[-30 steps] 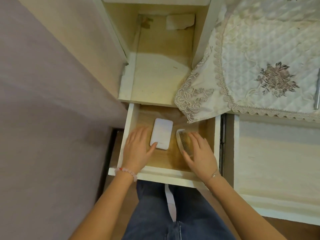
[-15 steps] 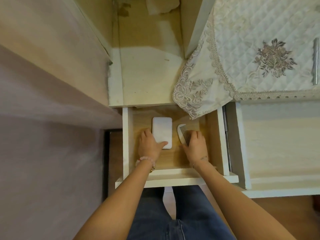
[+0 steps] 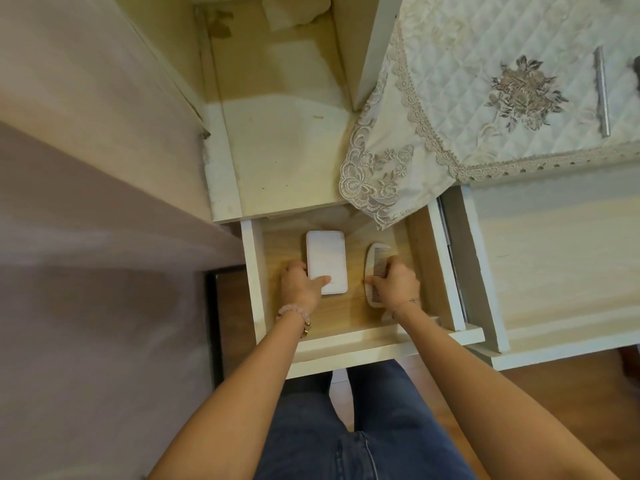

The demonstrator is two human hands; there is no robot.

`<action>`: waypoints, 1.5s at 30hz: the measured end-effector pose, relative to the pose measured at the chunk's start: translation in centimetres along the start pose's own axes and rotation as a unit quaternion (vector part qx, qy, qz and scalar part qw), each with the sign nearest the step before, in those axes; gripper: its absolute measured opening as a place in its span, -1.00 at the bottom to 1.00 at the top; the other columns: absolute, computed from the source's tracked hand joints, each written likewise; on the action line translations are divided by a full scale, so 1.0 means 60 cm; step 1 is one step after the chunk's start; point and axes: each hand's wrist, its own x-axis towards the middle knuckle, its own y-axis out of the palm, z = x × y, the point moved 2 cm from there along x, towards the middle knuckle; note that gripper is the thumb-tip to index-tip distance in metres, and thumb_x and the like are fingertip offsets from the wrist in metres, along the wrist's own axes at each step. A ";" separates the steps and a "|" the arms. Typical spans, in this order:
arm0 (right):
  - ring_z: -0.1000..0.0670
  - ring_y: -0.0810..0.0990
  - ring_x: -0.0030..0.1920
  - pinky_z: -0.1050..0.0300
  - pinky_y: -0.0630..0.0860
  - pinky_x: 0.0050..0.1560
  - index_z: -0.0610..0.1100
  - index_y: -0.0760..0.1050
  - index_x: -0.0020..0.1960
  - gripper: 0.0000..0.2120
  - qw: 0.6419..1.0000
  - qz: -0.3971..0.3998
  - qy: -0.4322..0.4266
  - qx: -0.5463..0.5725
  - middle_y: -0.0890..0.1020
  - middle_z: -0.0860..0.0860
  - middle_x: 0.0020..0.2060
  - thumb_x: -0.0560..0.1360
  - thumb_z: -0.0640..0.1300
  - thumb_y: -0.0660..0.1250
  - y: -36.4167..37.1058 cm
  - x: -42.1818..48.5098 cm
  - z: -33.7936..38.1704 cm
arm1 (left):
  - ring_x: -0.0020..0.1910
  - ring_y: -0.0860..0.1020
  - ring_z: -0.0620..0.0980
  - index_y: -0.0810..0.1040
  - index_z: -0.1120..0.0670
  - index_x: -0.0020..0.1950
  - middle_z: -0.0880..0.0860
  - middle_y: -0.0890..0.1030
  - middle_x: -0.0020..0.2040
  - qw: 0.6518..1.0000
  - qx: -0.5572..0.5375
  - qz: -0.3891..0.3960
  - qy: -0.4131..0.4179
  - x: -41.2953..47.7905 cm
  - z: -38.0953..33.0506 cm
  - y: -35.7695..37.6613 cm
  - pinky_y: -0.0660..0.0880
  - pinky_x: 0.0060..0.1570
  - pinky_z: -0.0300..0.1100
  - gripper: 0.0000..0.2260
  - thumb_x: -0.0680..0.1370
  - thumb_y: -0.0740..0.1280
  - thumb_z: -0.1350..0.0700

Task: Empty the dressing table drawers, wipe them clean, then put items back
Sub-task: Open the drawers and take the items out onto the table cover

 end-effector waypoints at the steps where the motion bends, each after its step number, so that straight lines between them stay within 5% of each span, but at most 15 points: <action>1: -0.16 0.57 0.08 0.03 0.53 0.00 -0.18 0.42 0.17 -0.66 1.000 0.002 -0.008 -0.009 0.58 -0.14 0.12 0.47 -0.06 0.37 0.000 -0.004 0.001 | 0.03 0.52 0.10 0.43 0.21 0.17 0.15 0.53 0.12 1.000 -0.017 0.008 -0.002 -0.002 0.000 -0.002 0.40 -0.16 -0.18 -0.60 0.42 0.48 0.14; 10: -0.08 0.52 0.12 0.10 0.46 0.07 -0.19 0.45 0.27 -0.70 0.982 0.017 -0.022 0.186 0.55 -0.11 0.18 0.54 -0.18 0.26 -0.032 -0.060 0.004 | 0.03 0.58 0.07 0.43 0.11 0.11 0.11 0.59 0.09 0.989 -0.128 0.067 0.019 -0.049 0.004 -0.048 0.58 -0.01 0.01 -0.72 0.46 0.43 0.21; 14: -0.06 0.53 0.11 0.06 0.48 0.15 -0.17 0.43 0.29 -0.67 0.971 -0.011 -0.030 0.236 0.56 -0.09 0.14 0.54 -0.21 0.26 -0.057 -0.084 -0.006 | -0.01 0.58 0.00 0.42 0.12 0.10 0.05 0.58 0.01 0.976 -0.195 0.084 0.038 -0.089 0.000 -0.074 0.58 -0.17 -0.23 -0.77 0.50 0.37 0.26; 23: 0.17 0.50 -0.18 0.41 0.41 -0.19 -0.20 0.44 0.25 -0.71 0.947 -0.072 -0.091 0.301 0.53 0.04 -0.14 0.53 -0.25 0.27 -0.125 -0.100 -0.018 | -0.03 0.60 -0.05 0.41 0.07 0.13 0.03 0.62 -0.02 0.962 -0.243 0.077 0.100 -0.144 -0.049 -0.103 0.58 -0.07 -0.15 -0.74 0.50 0.37 0.25; 31: 0.09 0.55 -0.15 0.29 0.52 -0.06 -0.21 0.48 0.22 -0.71 0.925 -0.090 -0.147 0.340 0.57 0.00 -0.17 0.50 -0.24 0.32 -0.247 -0.046 -0.031 | -0.11 0.62 -0.09 0.44 0.11 0.12 0.01 0.64 -0.06 0.953 -0.274 0.030 0.129 -0.177 -0.154 -0.042 0.57 -0.30 -0.26 -0.74 0.48 0.40 0.25; 33: 0.01 0.56 -0.11 0.11 0.56 0.00 -0.21 0.48 0.22 -0.70 0.920 -0.088 -0.147 0.353 0.57 -0.02 -0.15 0.50 -0.24 0.32 -0.282 -0.019 -0.034 | -0.12 0.63 -0.06 0.46 0.13 0.09 0.05 0.65 -0.06 0.947 -0.293 0.022 0.126 -0.178 -0.190 -0.018 0.61 -0.21 -0.14 -0.76 0.47 0.39 0.27; 37: 0.09 0.55 -0.22 0.31 0.56 -0.27 -0.18 0.45 0.22 -0.72 0.905 -0.077 -0.155 0.389 0.51 0.01 -0.21 0.51 -0.24 0.30 -0.344 0.038 -0.031 | -0.11 0.62 -0.04 0.47 0.14 0.05 0.11 0.64 -0.04 0.931 -0.346 -0.006 0.114 -0.164 -0.267 0.025 0.61 -0.11 -0.08 -0.80 0.47 0.39 0.29; 41: 0.02 0.53 -0.09 0.18 0.52 -0.09 -0.14 0.44 0.26 -0.68 0.911 -0.081 -0.180 0.363 0.52 -0.08 -0.08 0.51 -0.24 0.27 -0.399 0.092 -0.018 | -0.04 0.62 0.02 0.46 0.19 0.10 0.14 0.61 0.03 0.914 -0.392 -0.012 0.107 -0.141 -0.345 0.057 0.61 -0.28 -0.17 -0.77 0.48 0.38 0.32; 45: 0.04 0.52 -0.12 0.18 0.54 -0.15 -0.14 0.41 0.30 -0.62 0.916 -0.085 -0.169 0.355 0.51 0.00 -0.15 0.50 -0.28 0.25 -0.439 0.147 -0.001 | 0.03 0.61 0.09 0.46 0.18 0.09 0.17 0.59 0.08 0.918 -0.383 -0.030 0.096 -0.105 -0.401 0.083 0.61 -0.08 -0.03 -0.79 0.49 0.36 0.33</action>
